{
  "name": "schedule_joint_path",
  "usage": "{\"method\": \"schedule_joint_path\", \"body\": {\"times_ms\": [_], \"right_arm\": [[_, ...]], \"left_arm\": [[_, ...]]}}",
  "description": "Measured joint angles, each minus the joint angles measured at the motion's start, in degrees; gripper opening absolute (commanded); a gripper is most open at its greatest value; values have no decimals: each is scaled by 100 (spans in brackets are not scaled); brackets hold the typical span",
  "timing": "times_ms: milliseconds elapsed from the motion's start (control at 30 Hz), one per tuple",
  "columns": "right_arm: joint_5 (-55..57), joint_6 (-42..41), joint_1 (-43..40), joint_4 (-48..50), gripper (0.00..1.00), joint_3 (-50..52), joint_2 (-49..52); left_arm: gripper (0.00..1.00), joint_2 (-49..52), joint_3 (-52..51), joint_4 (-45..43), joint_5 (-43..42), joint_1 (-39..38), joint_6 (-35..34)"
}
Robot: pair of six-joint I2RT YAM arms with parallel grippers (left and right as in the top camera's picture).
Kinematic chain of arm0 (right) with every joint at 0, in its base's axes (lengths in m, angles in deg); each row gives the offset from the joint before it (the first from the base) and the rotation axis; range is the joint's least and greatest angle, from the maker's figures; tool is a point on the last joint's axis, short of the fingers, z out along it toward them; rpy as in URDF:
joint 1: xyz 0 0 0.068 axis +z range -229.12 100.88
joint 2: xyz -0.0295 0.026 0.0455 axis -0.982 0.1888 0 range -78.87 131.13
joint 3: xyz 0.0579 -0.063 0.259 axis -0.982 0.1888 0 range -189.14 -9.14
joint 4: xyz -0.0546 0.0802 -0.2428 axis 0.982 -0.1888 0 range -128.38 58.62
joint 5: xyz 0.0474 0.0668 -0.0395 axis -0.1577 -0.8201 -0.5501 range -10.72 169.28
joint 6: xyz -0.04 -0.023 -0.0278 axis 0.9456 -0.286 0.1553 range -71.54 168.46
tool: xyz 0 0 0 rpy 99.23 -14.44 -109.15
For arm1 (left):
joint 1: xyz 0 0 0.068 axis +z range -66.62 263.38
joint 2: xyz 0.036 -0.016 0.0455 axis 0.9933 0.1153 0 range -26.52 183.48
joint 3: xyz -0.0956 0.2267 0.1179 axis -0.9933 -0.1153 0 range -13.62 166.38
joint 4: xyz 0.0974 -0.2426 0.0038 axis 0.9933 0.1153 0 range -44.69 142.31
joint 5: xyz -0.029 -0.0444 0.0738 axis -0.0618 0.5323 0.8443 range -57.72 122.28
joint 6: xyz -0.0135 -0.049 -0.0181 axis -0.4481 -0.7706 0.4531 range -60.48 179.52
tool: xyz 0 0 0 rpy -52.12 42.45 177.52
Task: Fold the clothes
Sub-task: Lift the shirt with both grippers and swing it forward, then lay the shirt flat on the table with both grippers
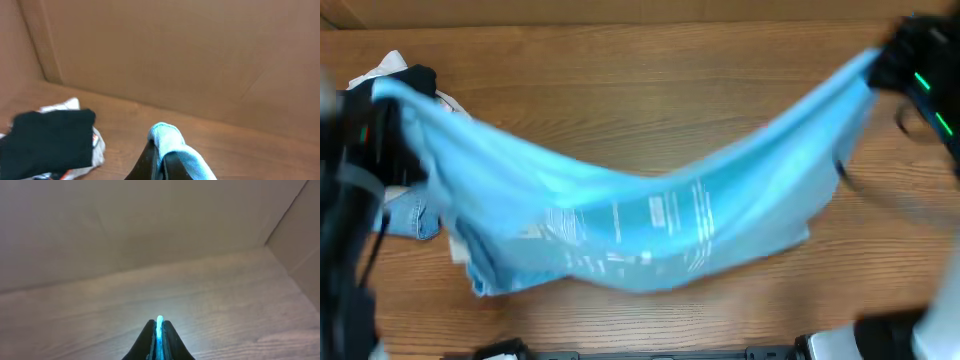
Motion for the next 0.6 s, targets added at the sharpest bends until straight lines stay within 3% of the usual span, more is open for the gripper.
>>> {"method": "schedule_joint_path", "body": {"times_ms": [100, 167, 367, 500, 600], "right_arm": [[-7, 0, -168, 247, 4, 37, 960], [-81, 4, -358, 785, 4, 101, 1757], [-289, 4, -715, 2011, 4, 203, 2503], [-299, 2, -815, 2251, 4, -63, 2326], [-251, 11, -820, 2127, 5, -420, 2050]], "left_arm": [[4, 911, -11, -527, -236, 0, 0], [4, 1775, -35, -1373, -481, 0, -15], [4, 3134, -22, -3233, -1158, 0, -461], [4, 3423, 540, -3501, -1504, 35, -785], [4, 3425, 1552, -3001, -1631, 81, -774]]}}
